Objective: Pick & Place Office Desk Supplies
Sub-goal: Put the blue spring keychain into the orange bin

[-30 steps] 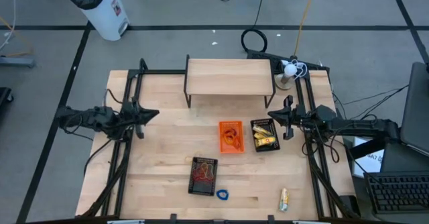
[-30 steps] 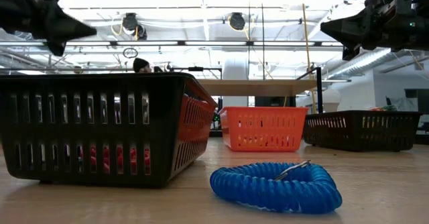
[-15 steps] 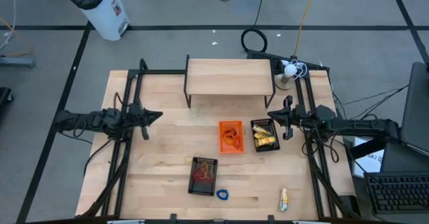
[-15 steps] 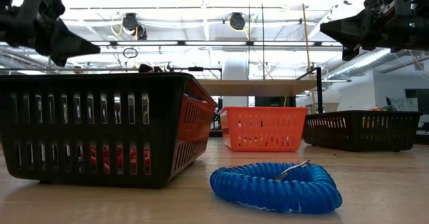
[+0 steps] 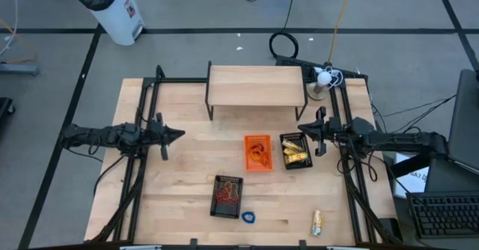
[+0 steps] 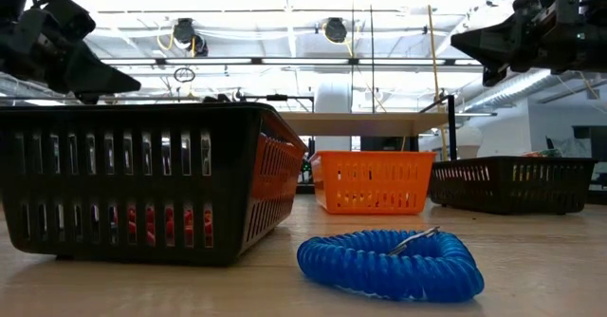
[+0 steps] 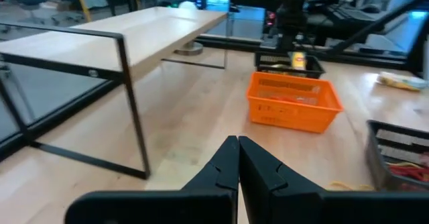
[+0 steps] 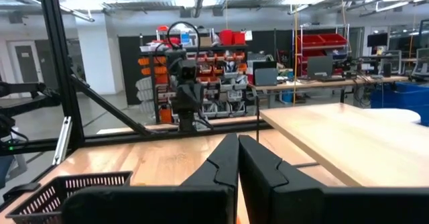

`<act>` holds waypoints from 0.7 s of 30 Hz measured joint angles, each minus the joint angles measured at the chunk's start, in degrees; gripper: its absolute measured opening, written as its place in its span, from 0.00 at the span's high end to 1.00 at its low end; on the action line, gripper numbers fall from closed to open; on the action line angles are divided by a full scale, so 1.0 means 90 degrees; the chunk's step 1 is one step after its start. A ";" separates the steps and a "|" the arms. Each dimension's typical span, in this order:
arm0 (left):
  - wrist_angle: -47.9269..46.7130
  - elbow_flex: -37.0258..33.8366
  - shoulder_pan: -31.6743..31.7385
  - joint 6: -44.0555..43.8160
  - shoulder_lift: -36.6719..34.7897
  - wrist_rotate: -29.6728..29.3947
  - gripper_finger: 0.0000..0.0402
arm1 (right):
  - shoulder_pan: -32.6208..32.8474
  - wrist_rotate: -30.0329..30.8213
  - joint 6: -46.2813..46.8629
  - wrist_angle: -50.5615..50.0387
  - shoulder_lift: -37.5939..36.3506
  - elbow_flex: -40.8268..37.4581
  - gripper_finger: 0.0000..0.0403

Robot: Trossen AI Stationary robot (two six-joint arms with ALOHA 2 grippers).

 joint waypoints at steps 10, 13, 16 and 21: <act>-0.0003 0.0002 0.0000 -0.0334 0.0001 0.0033 0.99 | 0.1206 0.1005 -0.0694 0.0630 0.1611 0.0695 1.00; -0.0005 0.0003 0.0000 -0.0340 0.0001 0.0033 0.97 | 0.1963 0.2147 -0.0931 0.0300 0.2544 0.1428 1.00; -0.0006 0.0005 0.0000 -0.0362 0.0001 0.0033 0.95 | 0.2645 0.3190 -0.0966 -0.0369 0.3551 0.2230 1.00; -0.0010 0.0007 0.0000 -0.0531 0.0001 0.0062 0.95 | 0.3492 0.3838 -0.0346 -0.1577 0.5116 0.3684 1.00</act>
